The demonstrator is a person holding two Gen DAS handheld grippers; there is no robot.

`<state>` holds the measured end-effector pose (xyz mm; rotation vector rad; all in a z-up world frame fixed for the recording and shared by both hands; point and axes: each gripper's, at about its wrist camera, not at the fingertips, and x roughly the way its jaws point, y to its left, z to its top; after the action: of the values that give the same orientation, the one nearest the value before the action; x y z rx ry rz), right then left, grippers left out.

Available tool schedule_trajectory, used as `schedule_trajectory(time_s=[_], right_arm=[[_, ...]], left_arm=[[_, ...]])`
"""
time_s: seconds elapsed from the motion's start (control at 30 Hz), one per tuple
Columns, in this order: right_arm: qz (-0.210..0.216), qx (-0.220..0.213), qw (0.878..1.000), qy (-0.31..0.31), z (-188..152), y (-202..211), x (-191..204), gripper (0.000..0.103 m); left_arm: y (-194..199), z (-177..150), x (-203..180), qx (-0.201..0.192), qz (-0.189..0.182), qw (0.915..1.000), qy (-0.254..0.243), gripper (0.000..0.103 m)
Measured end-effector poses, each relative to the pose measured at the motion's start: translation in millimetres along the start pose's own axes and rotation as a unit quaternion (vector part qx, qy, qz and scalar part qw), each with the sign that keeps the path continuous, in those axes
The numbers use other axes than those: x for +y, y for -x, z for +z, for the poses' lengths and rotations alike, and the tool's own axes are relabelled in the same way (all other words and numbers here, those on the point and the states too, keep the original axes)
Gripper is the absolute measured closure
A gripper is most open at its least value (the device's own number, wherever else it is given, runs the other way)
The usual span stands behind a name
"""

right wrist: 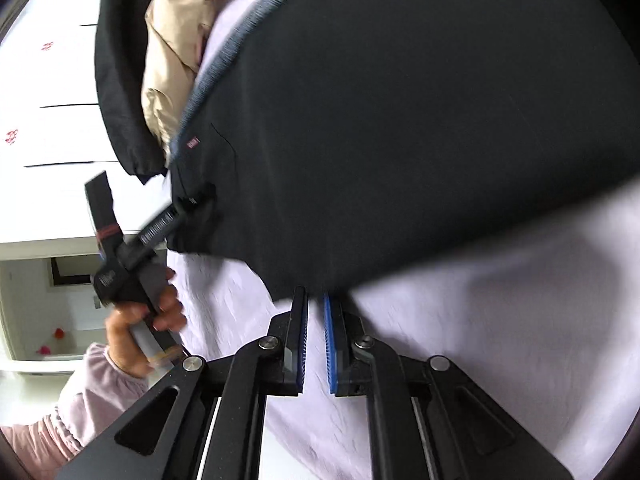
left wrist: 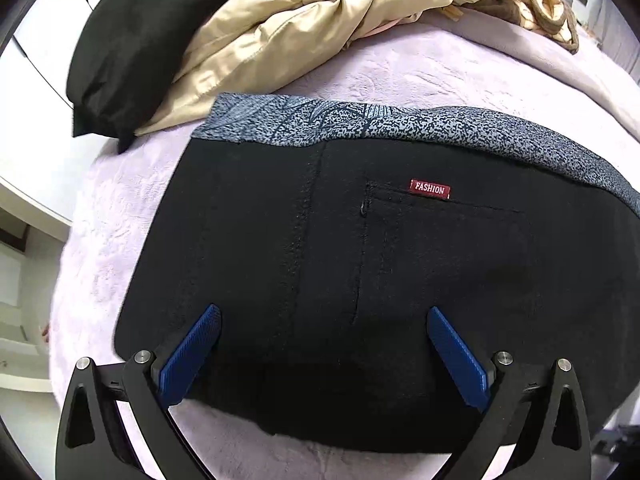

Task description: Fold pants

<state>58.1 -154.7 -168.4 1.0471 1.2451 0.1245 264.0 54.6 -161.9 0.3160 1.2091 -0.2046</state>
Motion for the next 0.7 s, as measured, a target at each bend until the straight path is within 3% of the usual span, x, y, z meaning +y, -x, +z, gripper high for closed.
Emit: schedule_trajectory(time_s=[0.1, 0.23, 0.3, 0.37, 0.47, 0.57, 0.7], right_arm=[[-0.027, 0.014, 0.999, 0.022, -8, 26, -1, 0.093], [-0.096, -0.071, 0.990, 0.076, 1, 99, 0, 0.085], [-0.150, -0.119, 0.977, 0.090, 21, 127, -2, 0.081], [-0.192, -0.137, 0.967, 0.095, 40, 137, -10, 0.081], [-0.259, -0.126, 0.953, 0.098, 57, 125, -34, 0.082], [-0.232, -0.127, 0.961, 0.084, 55, 124, -60, 0.082], [-0.237, -0.117, 0.959, 0.102, 41, 135, -62, 0.082]], left_arm=[[19, -4, -8, 0.004, -0.011, 0.9999, -0.004, 0.000], [49, -12, -51, -0.023, -0.058, 0.9971, -0.043, 0.000], [52, -14, -82, -0.024, -0.083, 0.9946, -0.057, 0.000], [45, -17, -114, -0.012, -0.098, 0.9927, -0.069, 0.000], [24, -29, -143, -0.004, -0.062, 0.9919, -0.111, 0.000], [13, -38, -133, 0.006, -0.075, 0.9931, -0.091, 0.000], [17, -38, -120, 0.008, -0.059, 0.9929, -0.103, 0.000]])
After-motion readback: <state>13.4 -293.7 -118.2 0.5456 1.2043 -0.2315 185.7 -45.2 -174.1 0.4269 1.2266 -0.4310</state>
